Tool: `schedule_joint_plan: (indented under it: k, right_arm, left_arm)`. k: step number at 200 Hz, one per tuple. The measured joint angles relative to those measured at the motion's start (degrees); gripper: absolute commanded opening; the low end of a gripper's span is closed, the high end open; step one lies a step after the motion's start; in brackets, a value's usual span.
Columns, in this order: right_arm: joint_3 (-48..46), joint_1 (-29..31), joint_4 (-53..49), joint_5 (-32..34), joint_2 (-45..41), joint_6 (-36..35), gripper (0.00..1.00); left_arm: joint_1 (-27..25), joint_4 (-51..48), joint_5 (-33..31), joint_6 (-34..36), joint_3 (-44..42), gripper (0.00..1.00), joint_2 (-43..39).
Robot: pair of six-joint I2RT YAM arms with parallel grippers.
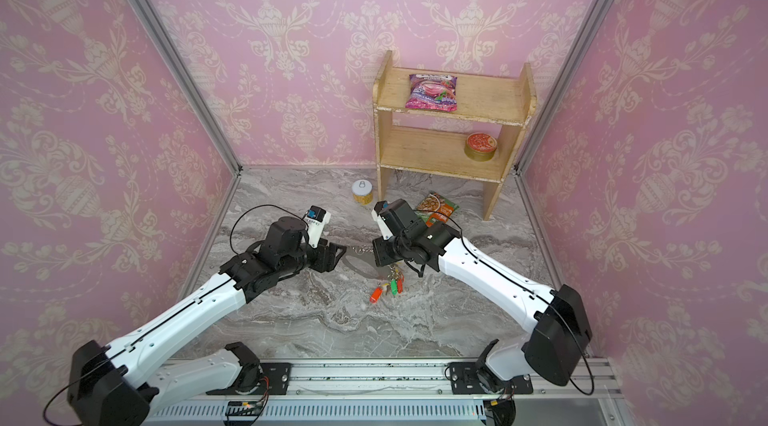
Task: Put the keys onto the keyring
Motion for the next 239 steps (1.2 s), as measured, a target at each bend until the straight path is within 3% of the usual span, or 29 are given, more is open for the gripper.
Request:
schedule_joint_plan:
  k: [76, 116, 174, 239]
  right_arm:
    - [-1.62, 2.99, -2.93, 0.70, -5.31, -17.33, 0.00]
    - [-6.29, 3.02, -0.13, 0.90, -9.49, -22.32, 0.00]
    - [-18.18, 1.70, 13.51, -1.11, -18.73, -26.25, 0.00]
    - [-24.55, -2.64, 27.93, -9.90, -24.17, -27.74, 0.00]
  left_arm:
    - [3.91, -1.16, 0.11, 2.73, 5.57, 0.72, 0.52]
    - [3.91, 2.89, 7.65, 1.97, 4.87, 0.71, 2.78]
    - [-1.66, 12.33, 17.20, 1.18, -0.07, 0.69, 3.58]
    - [-3.37, 16.57, 20.33, 1.18, 0.52, 0.69, 3.58]
